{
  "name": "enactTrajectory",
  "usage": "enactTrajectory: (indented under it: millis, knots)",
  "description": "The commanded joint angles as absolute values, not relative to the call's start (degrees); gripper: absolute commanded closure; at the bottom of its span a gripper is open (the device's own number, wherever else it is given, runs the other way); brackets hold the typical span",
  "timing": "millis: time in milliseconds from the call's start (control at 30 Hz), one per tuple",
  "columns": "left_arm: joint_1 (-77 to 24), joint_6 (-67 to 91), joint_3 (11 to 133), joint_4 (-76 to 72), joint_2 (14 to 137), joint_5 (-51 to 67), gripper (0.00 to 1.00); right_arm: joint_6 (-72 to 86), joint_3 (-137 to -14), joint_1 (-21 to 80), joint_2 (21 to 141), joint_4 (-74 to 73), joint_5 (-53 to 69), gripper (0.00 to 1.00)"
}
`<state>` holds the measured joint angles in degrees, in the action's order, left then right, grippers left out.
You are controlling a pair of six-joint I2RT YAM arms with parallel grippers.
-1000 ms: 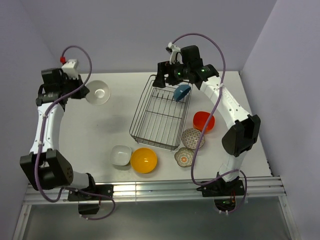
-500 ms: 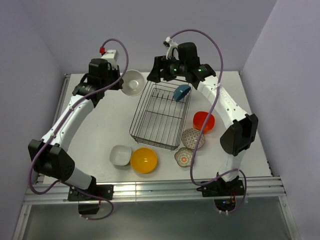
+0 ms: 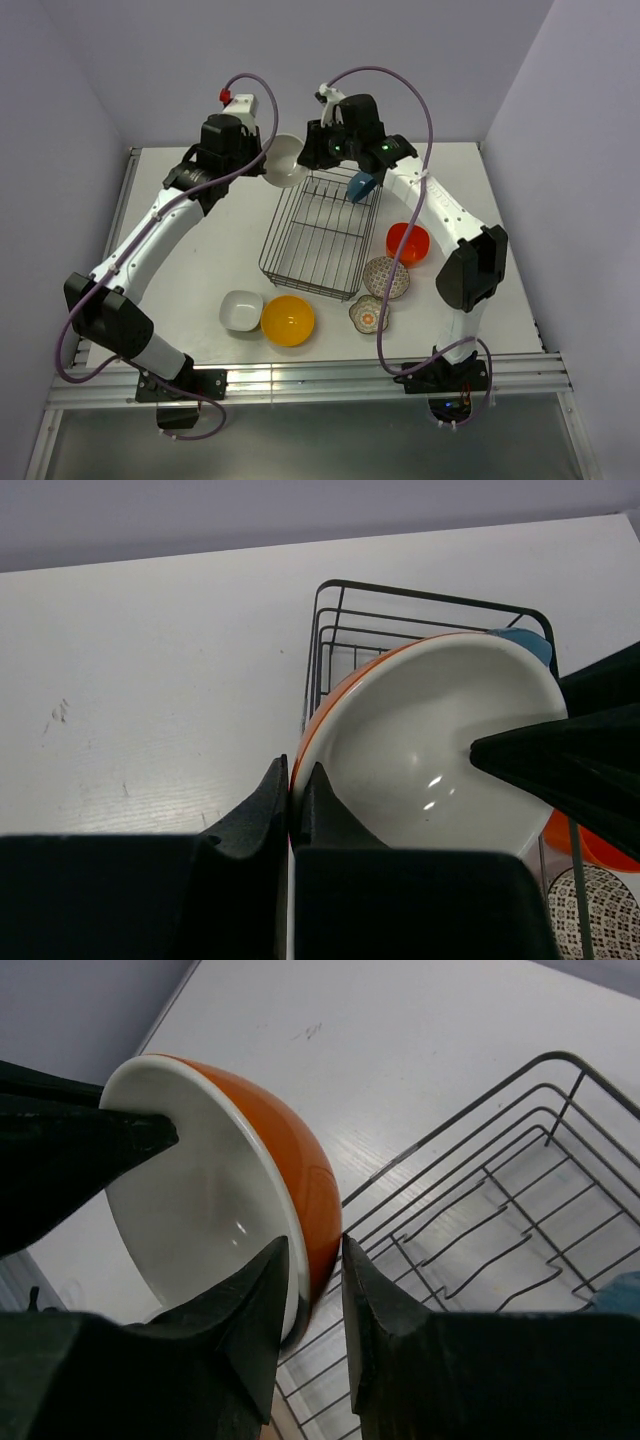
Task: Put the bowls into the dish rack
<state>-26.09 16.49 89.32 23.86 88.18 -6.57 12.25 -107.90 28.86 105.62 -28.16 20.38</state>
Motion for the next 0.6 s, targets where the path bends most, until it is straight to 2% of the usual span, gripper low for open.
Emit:
enactTrajectory:
  millis: [0,33,67,133,167,233,267,400,433,567]
  knots:
    - [-27.1,18.3,92.8,20.7,87.7,-6.8,1.0,10.0,-106.9,30.4,104.3,-25.5,16.1,0.67]
    - [-27.1,18.5,93.2,21.1,87.9,-6.3,1.0,9.8,-107.1,30.5,104.4,-25.8,16.0,0.76]
    - [-27.2,18.6,93.6,21.4,88.1,-5.9,1.0,9.8,-107.6,30.5,104.6,-26.4,16.0,0.98]
    - [-27.2,19.0,95.0,22.1,88.3,-4.9,0.87,9.8,-109.2,30.4,105.1,-27.9,16.4,1.0]
    - [-27.2,18.9,96.1,22.5,88.3,-4.7,0.68,9.9,-109.4,30.4,105.0,-27.9,16.7,1.0]
    - [-27.1,18.4,97.3,23.2,88.2,-4.6,0.48,10.8,-108.7,30.3,104.2,-27.0,16.7,1.0]
    - [-27.1,17.6,98.4,23.9,87.8,-4.1,0.32,11.2,-107.9,30.0,103.9,-26.6,16.9,1.0]
    - [-24.9,17.4,98.6,23.6,85.2,4.2,0.07,14.9,-106.6,27.4,103.8,-25.5,22.2,1.0]
    - [-23.9,17.7,98.3,23.2,84.5,7.4,0.02,17.2,-106.2,26.6,103.7,-24.3,26.7,1.0]
    - [-19.0,21.5,93.2,18.7,80.8,25.3,0.0,26.1,-101.4,20.9,102.9,-15.8,39.1,1.0]
